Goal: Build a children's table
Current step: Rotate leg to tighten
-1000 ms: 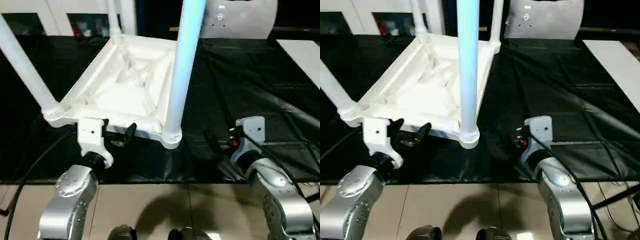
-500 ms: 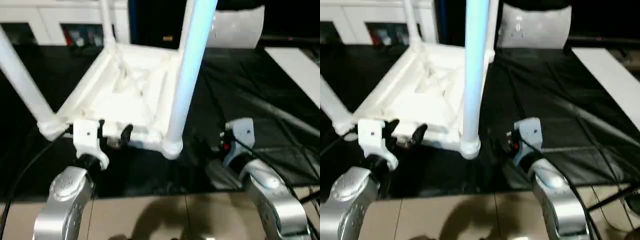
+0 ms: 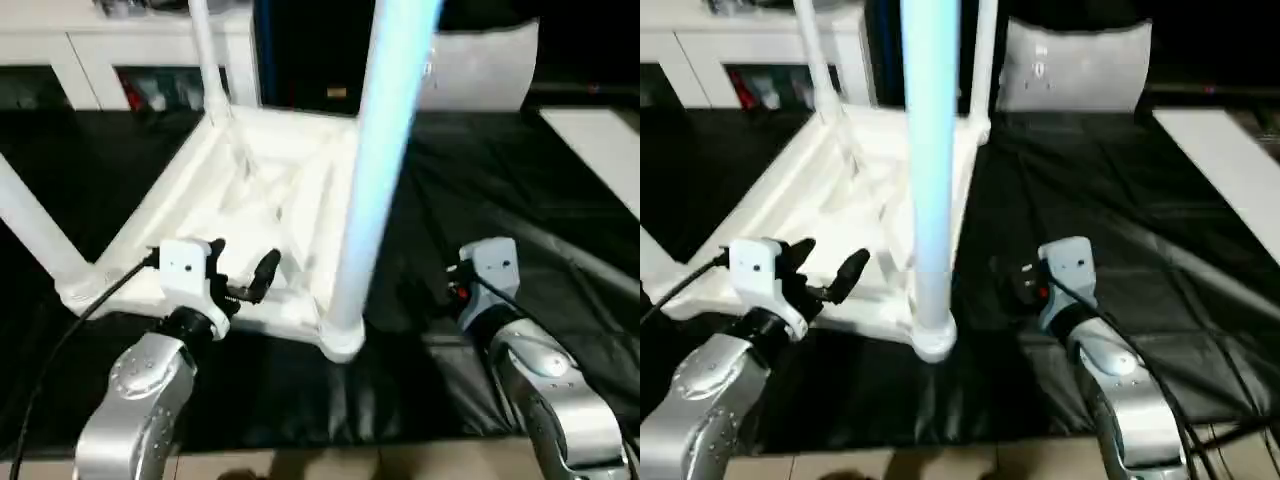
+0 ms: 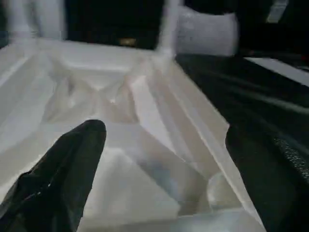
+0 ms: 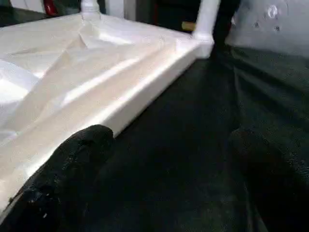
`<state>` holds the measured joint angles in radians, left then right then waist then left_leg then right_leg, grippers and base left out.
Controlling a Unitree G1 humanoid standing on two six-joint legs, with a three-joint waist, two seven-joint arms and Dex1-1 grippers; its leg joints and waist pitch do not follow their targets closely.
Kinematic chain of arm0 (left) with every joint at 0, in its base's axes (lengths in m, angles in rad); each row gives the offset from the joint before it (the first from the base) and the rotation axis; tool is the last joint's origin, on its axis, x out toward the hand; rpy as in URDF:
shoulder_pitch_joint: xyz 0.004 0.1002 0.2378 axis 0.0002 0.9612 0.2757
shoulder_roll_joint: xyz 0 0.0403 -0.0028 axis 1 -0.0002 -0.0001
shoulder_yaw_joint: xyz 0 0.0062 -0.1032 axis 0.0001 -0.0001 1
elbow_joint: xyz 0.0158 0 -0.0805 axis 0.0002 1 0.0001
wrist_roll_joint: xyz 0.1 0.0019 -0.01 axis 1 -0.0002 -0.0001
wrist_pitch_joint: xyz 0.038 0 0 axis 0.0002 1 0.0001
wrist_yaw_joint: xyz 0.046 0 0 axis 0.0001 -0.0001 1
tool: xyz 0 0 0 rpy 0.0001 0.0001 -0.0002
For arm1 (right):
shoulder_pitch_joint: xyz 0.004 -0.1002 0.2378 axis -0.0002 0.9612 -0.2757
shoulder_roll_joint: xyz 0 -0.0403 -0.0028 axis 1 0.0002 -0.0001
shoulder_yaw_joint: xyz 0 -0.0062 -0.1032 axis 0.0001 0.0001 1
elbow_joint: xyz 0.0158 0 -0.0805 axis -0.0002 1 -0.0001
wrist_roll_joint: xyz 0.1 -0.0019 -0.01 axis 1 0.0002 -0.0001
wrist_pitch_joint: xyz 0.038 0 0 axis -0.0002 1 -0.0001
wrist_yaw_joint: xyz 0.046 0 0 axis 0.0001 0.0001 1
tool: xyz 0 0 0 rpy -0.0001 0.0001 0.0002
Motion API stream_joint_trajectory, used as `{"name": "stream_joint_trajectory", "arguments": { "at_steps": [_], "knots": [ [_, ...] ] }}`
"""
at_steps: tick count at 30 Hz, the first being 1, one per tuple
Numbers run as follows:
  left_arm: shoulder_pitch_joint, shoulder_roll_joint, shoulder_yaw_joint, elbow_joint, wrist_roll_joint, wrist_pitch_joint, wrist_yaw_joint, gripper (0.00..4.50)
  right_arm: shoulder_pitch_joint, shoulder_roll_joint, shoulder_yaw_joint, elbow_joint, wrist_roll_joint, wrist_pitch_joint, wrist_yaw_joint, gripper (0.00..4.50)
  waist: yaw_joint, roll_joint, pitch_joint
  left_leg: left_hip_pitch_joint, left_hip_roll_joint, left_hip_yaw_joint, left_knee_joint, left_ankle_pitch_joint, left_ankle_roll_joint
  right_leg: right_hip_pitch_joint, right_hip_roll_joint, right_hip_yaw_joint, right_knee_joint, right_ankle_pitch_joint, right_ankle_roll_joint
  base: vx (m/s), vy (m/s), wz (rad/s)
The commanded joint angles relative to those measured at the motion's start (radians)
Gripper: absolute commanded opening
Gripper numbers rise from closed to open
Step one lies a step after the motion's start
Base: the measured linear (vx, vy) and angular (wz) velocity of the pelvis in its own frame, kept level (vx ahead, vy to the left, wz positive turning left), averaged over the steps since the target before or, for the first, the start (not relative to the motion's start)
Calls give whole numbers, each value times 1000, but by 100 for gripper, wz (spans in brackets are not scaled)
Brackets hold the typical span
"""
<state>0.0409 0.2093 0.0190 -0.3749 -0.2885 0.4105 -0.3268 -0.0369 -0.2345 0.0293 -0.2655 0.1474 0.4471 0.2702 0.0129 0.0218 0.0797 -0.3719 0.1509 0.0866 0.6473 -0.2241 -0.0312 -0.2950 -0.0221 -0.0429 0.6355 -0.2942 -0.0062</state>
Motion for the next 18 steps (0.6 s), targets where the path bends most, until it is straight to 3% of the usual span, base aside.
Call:
{"name": "stream_joint_trajectory", "arguments": {
  "at_steps": [1,2,3,4,5,6,7,9,11,13,14,15,16,18],
  "knots": [
    [4,12,0,8,-15,-19,-49,445,-6,-10,-10,2,3,-9,7,450,-19,25,-42,29,94,-51,-114,-45,108,-16,-54,13,-37,18,-178,79,101,-2],
    [3,18,-2,11,-15,-20,-57,445,-6,-11,-11,4,3,-11,10,450,-28,15,-62,39,96,-53,-91,90,141,-23,-78,23,-30,198,-183,79,101,-2],
    [-18,81,-38,44,-7,-29,-153,445,-4,-44,-8,17,21,-25,67,450,-16,3,-77,31,79,-42,-59,372,183,-24,-89,33,-22,416,-178,55,70,4],
    [-29,113,-57,60,-2,-33,-204,445,-2,-64,-5,23,31,-30,102,450,-10,-2,-81,28,71,-39,-53,462,201,-22,-89,37,-17,482,-168,19,58,0],
    [-29,113,-57,60,-2,-33,-204,445,-2,-64,-5,23,31,-30,102,450,-3,-8,-77,14,56,-25,-56,476,199,-18,-98,41,-23,507,-155,19,58,0],
    [-54,175,-92,88,-8,-28,-303,445,-1,-105,9,33,50,-44,181,450,-3,-12,-77,3,50,-18,-60,443,186,-9,-105,44,-23,515,-156,0,0,0],
    [-58,185,-98,93,-9,-28,-319,445,-1,-112,12,34,52,-47,194,450,3,-15,-67,-7,45,-8,-75,298,164,-6,-111,42,-36,453,-153,0,0,0],
    [-104,260,-140,145,-2,-32,-440,445,-12,-160,29,55,50,-76,265,450,3,-9,-48,1,65,-3,-105,-19,105,-12,-119,41,-57,188,-201,-30,2,-1],
    [-134,294,-156,170,-18,-20,-512,445,-17,-182,31,59,57,-82,303,450,0,-6,-37,10,69,3,-120,-196,55,-19,-122,47,-71,13,-232,-70,-3,2],
    [-177,343,-179,213,-23,-30,-620,445,-21,-218,38,52,66,-99,362,450,2,-9,-32,21,66,15,-126,-308,6,-27,-125,55,-87,-163,-225,-80,-6,3],
    [-195,361,-193,241,-16,-50,-662,445,-19,-233,43,51,66,-108,381,450,1,-7,-26,16,66,16,-132,-321,-9,-28,-129,59,-93,-221,-212,-81,-6,1],
    [-221,374,-210,279,-1,-72,-697,418,-19,-250,47,50,65,-114,400,450,1,-3,-26,18,69,18,-132,-328,-20,-34,-131,63,-94,-242,-205,-65,-3,-2],
    [-257,385,-233,334,16,-98,-742,410,-15,-275,55,46,68,-122,437,450,0,-8,-24,16,68,19,-135,-334,-21,-34,-130,62,-98,-261,-197,0,0,0],
    [-308,391,-262,397,41,-126,-778,405,-9,-307,68,28,89,-128,500,450,4,-6,-30,18,70,22,-133,-317,-21,-37,-130,64,-97,-252,-188,0,0,0]
  ]
}}
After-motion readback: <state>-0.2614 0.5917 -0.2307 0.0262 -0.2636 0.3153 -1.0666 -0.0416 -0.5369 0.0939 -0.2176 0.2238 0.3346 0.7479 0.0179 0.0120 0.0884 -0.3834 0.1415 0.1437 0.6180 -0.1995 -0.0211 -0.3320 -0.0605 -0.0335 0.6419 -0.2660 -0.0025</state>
